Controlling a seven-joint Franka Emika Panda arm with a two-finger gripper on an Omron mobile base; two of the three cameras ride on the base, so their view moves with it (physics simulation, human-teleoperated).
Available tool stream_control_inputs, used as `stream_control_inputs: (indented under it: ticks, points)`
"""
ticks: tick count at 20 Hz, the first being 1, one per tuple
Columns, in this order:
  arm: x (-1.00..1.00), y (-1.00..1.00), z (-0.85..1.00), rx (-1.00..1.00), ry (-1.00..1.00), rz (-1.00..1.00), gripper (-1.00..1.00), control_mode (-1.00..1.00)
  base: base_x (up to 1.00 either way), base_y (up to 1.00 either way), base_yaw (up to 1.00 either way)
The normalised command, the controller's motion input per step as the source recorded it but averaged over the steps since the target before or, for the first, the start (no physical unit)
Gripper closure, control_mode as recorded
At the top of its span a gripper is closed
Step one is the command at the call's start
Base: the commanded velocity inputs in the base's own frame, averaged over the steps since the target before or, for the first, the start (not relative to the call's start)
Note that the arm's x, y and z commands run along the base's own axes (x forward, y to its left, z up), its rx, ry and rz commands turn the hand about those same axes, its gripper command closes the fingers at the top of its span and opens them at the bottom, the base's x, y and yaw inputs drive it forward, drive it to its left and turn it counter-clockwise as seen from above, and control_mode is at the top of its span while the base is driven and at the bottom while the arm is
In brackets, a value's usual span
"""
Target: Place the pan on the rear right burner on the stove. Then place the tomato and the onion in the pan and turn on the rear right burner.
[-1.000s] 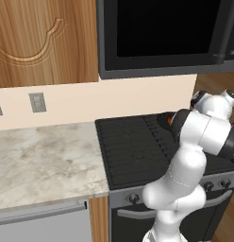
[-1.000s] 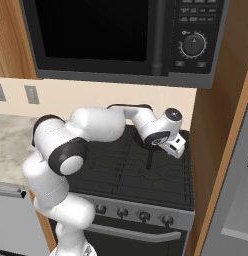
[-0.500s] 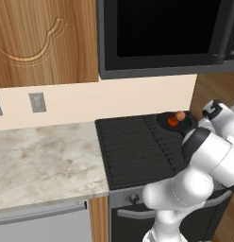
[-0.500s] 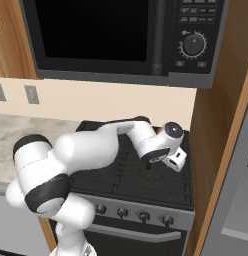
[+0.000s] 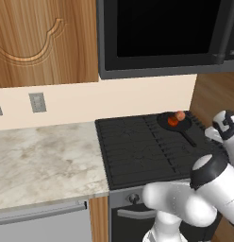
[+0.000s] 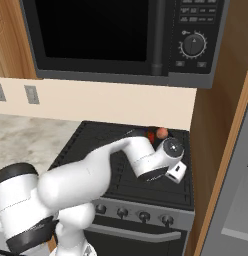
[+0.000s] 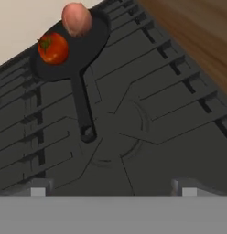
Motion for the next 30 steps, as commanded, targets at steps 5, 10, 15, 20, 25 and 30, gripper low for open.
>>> stream_control_inputs:
  ticks: [5, 10, 15, 20, 25, 30]
  points:
    - [-0.57, 0.01, 0.00, 0.00, -0.05, 0.03, -1.00, -1.00, 0.00, 0.00, 0.00]
    - [-0.21, 0.00, 0.00, 0.00, 0.00, 0.03, -1.00, -1.00, 0.00, 0.00, 0.00]
    - [-0.30, 0.02, -0.09, 0.00, -0.01, 0.01, -1.00, -1.00, 0.00, 0.00, 0.00]
    - [-0.44, 0.05, -0.18, 0.00, -0.06, 0.00, -1.00, -1.00, 0.00, 0.00, 0.00]
    - [-0.64, 0.14, 0.00, 0.00, -0.19, 0.00, -1.00, -1.00, 0.00, 0.00, 0.00]
    - [-0.26, 0.27, -0.09, 0.00, -0.22, 0.00, -1.00, -1.00, 0.00, 0.00, 0.00]
